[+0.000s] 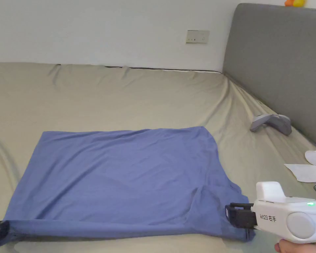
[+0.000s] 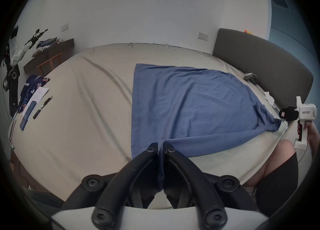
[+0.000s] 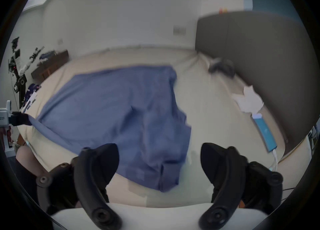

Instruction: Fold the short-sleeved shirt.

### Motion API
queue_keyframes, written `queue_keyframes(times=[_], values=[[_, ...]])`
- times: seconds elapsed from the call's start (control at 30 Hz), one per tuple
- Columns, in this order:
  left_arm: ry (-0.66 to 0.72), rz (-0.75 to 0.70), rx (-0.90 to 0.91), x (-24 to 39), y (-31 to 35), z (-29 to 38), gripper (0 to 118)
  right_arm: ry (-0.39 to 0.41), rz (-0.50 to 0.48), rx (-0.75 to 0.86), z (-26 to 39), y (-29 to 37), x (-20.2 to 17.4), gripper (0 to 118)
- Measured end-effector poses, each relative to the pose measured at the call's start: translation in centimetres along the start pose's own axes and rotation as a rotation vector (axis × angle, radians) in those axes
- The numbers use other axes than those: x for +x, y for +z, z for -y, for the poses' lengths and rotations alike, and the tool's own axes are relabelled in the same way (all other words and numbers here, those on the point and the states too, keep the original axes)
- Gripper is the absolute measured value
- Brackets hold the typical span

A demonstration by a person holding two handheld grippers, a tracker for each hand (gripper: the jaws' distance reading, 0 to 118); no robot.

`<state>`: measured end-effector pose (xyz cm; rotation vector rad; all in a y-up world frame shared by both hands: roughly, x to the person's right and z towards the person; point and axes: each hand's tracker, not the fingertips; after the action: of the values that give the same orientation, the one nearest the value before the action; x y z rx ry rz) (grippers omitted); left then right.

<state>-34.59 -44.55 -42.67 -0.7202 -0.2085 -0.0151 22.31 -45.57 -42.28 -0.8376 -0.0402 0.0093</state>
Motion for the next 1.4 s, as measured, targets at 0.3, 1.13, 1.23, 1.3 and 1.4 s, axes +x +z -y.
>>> queue_keyframes(times=[0.3, 1.13, 1.23, 1.3, 1.4], values=[[0.0, 0.005, -0.051, 0.6, -0.3, 0.3, 1, -0.028, -0.033, -0.137, 1.0, -3.9, 1.9, 11], [0.055, -0.081, -0.194, -3.1, -16.0, -19.2, 1, 0.02, -0.045, -0.171, -20.9, -12.4, -0.4, 9], [0.078, -0.098, -0.224, -3.4, -18.7, -18.3, 1, -0.006, -0.027, -0.188, -20.8, -15.1, -0.7, 10], [0.072, -0.102, -0.225, -3.4, -19.8, -17.5, 2, -0.022, -0.018, -0.179, -20.6, -16.1, -0.9, 11], [0.075, -0.124, -0.15, -3.2, -19.7, -17.1, 26, -0.085, 0.033, -0.111, -20.5, -16.0, -0.7, 40]])
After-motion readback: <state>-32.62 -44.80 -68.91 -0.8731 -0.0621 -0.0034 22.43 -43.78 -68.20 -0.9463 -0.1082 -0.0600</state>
